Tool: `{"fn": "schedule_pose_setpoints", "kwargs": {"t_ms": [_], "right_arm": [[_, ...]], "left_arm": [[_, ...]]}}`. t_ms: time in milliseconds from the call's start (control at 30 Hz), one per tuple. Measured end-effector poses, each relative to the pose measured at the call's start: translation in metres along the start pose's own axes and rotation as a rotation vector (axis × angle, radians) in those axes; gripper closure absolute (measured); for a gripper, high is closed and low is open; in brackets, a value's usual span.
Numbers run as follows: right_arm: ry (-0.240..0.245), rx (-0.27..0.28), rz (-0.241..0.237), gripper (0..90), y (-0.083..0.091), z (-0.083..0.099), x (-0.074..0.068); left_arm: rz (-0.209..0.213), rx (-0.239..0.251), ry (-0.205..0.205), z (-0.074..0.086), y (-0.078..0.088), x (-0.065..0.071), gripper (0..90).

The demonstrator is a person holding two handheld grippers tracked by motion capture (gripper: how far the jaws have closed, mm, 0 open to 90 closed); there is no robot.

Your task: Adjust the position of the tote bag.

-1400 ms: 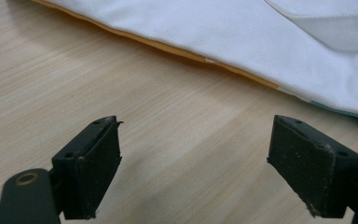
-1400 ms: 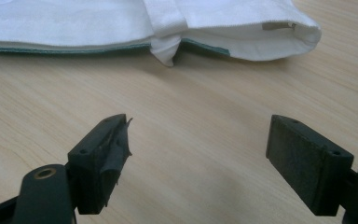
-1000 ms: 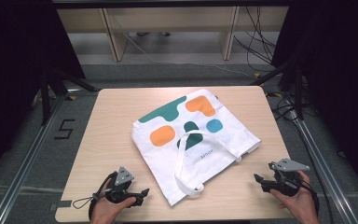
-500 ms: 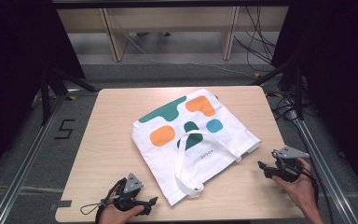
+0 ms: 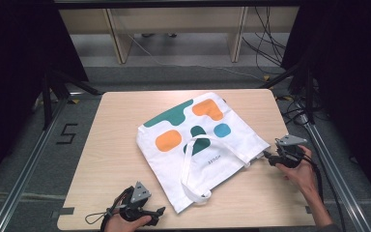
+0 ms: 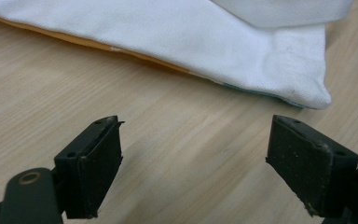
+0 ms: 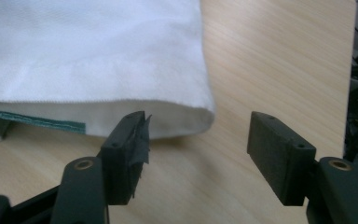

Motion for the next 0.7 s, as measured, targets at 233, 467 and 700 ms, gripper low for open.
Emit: {"fn": "schedule_pose_setpoints", "kwargs": {"t_ms": [233, 467, 700], "right_arm": [[0.126, 0.010, 0.010, 50.6, -0.012, -0.016, 0.003], [0.144, 0.007, -0.002, 82.1, -0.009, -0.017, 0.000], [0.054, 0.034, -0.077, 82.6, 0.007, -0.016, -0.011]], "left_arm": [[-0.001, -0.026, -0.033, 0.002, 0.001, -0.001, 16.7], [-0.016, -0.022, -0.073, 0.000, 0.002, 0.002, 16.0], [-0.009, 0.024, -0.066, -0.003, 0.001, 0.012, 15.0]]}}
Point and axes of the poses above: each handheld gripper's, and its own axes: y roughly backward along the jaws, z roughly out of its underside, x roughly to its right, the point moved 6 cm from there along -y, roughly forward along the jaws, and after that the axes turned 15 degrees about -x, right-handed, at the moved point
